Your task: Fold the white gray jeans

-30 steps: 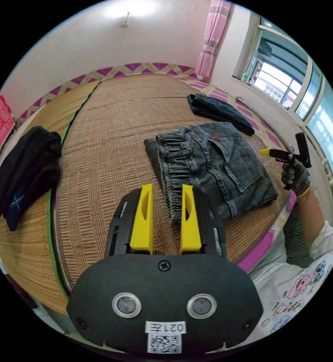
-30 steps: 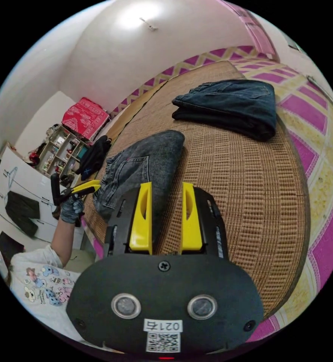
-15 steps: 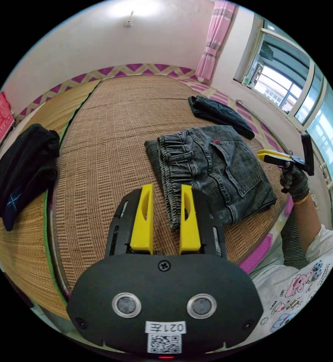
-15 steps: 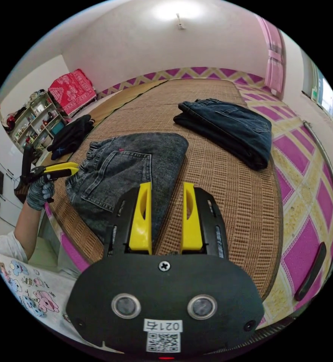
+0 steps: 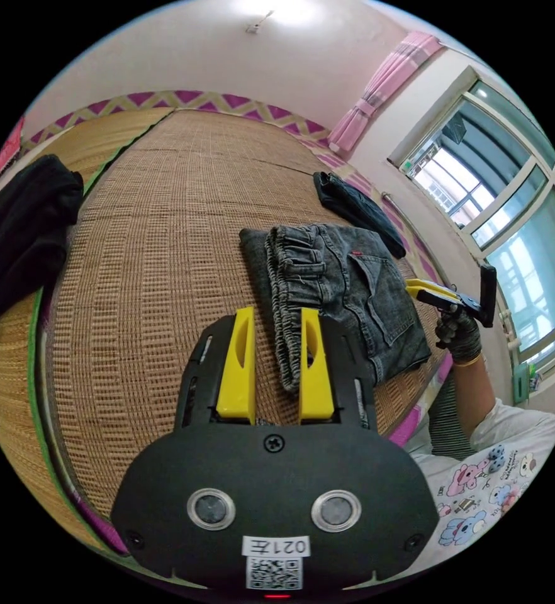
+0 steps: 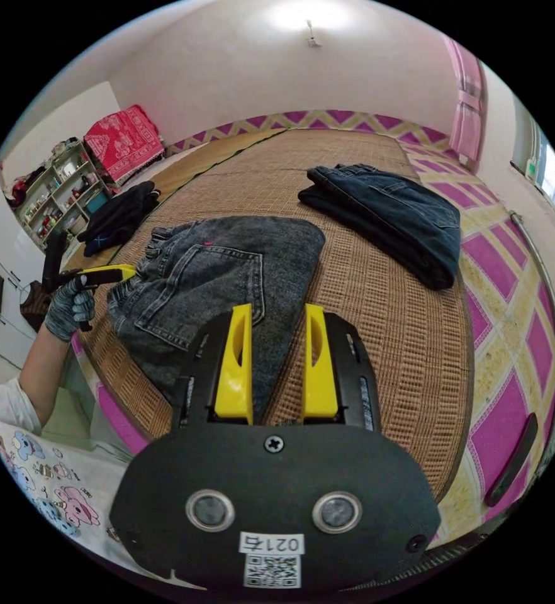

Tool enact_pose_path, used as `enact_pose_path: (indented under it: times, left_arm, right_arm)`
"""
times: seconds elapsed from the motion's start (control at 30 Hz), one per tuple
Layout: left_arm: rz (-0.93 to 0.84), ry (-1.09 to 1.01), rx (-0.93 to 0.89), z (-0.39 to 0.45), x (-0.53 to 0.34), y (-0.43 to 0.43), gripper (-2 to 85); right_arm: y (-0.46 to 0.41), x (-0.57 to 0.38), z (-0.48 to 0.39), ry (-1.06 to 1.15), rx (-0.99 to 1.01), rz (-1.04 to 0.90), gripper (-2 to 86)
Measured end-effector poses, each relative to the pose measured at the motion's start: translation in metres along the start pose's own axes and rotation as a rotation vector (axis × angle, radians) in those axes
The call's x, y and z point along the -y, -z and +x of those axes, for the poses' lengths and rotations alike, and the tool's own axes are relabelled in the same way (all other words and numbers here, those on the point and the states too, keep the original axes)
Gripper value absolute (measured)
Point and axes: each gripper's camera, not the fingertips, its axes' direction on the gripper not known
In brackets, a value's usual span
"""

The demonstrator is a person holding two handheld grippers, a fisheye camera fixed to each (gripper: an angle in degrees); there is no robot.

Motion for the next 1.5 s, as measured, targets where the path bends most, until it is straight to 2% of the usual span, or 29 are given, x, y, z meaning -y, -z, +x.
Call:
enact_pose_path:
  times: [0.1,0.3,0.4,0.57,0.73,0.87,1.03,1.13,1.2,1.27,1.33,1.5]
  left_arm:
    - [0.006,-0.016,0.012,-0.002,0.004,0.010,10.5]
    - [-0.050,0.034,-0.112,-0.031,0.014,0.008,12.8]
    - [-0.048,0.068,-0.222,-0.055,0.015,0.006,13.0]
    - [-0.073,0.101,-0.385,-0.076,0.015,-0.001,8.4]
    - [-0.012,0.045,-0.403,-0.054,0.026,0.033,5.4]
    - [0.043,-0.057,-0.421,-0.015,0.076,0.051,5.2]
    - [0.053,-0.181,-0.377,0.060,0.203,0.010,5.3]
    - [0.058,-0.189,-0.331,0.092,0.263,-0.036,5.6]
    - [0.048,-0.159,-0.242,0.099,0.281,-0.069,5.3]
    - [0.028,-0.122,-0.106,0.097,0.279,-0.095,4.4]
    - [0.051,-0.182,0.007,0.101,0.251,-0.106,4.4]
    - [0.174,-0.373,0.226,0.120,0.140,-0.071,4.6]
  right_arm:
    - [0.006,0.005,0.008,0.007,-0.014,-0.002,12.8]
    - [-0.003,0.019,0.069,-0.142,0.228,-0.050,14.1]
    - [-0.022,0.021,0.111,-0.244,0.389,-0.063,13.0]
    - [-0.062,0.021,0.170,-0.375,0.749,-0.094,7.0]
    - [-0.039,0.037,0.173,-0.229,0.782,-0.058,5.6]
    - [0.012,0.071,0.202,-0.158,0.705,0.043,5.5]
    - [0.051,0.123,0.267,-0.165,0.516,0.144,5.7]
    - [0.039,0.153,0.312,-0.232,0.382,0.174,7.2]
    - [0.014,0.164,0.334,-0.287,0.207,0.151,9.1]
    - [-0.039,0.166,0.346,-0.304,-0.073,0.011,11.0]
    - [-0.066,0.155,0.337,-0.224,-0.190,-0.022,11.3]
    - [-0.107,0.104,0.247,0.075,-0.202,0.068,11.1]
